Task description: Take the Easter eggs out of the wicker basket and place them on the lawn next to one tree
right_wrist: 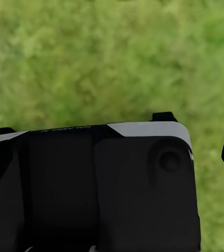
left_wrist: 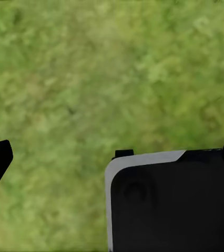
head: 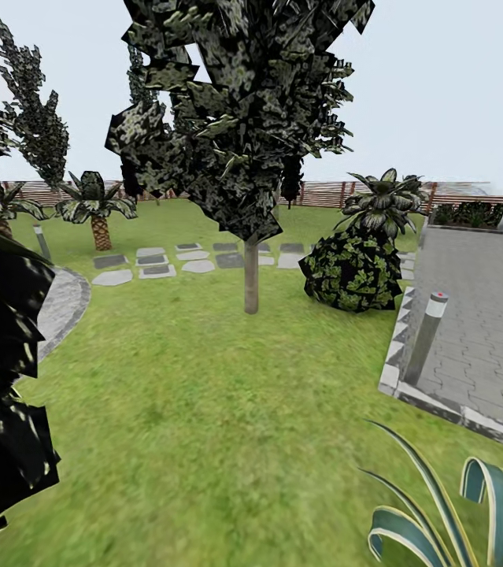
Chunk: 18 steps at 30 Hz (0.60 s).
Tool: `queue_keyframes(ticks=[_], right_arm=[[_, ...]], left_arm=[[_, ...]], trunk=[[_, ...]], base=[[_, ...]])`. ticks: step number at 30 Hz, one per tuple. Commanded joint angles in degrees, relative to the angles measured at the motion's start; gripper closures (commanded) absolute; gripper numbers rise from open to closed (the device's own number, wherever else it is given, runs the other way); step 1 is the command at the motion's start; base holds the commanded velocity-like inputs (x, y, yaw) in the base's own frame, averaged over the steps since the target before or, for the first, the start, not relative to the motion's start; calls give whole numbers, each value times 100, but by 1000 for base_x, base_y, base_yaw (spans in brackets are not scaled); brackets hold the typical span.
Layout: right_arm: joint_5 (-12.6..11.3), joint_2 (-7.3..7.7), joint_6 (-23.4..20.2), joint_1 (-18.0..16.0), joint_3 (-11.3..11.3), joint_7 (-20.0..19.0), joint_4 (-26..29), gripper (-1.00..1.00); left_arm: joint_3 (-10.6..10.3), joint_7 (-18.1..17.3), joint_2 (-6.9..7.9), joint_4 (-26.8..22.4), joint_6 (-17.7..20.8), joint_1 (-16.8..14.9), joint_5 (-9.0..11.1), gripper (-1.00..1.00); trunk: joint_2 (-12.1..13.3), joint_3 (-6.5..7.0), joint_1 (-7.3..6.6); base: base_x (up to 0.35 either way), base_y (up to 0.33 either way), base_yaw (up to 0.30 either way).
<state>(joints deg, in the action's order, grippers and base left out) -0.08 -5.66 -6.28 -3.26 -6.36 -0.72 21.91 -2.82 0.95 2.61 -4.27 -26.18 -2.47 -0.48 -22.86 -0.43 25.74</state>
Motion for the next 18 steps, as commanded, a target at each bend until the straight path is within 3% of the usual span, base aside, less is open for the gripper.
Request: queue_keyframes(ticks=[1,18], right_arm=[[-1,-5,-32,0,-32,-8,13,-100],[-1,-5,-31,0,-32,-8,10,-100]], left_arm=[[-26,10,0,5,-18,-4,-4,-100],[-26,10,2,5,-18,-1,-4,-100]], trunk=[[-6,-5,4],[-6,-5,4]], base=[[172,-1,0],[243,0,0]])
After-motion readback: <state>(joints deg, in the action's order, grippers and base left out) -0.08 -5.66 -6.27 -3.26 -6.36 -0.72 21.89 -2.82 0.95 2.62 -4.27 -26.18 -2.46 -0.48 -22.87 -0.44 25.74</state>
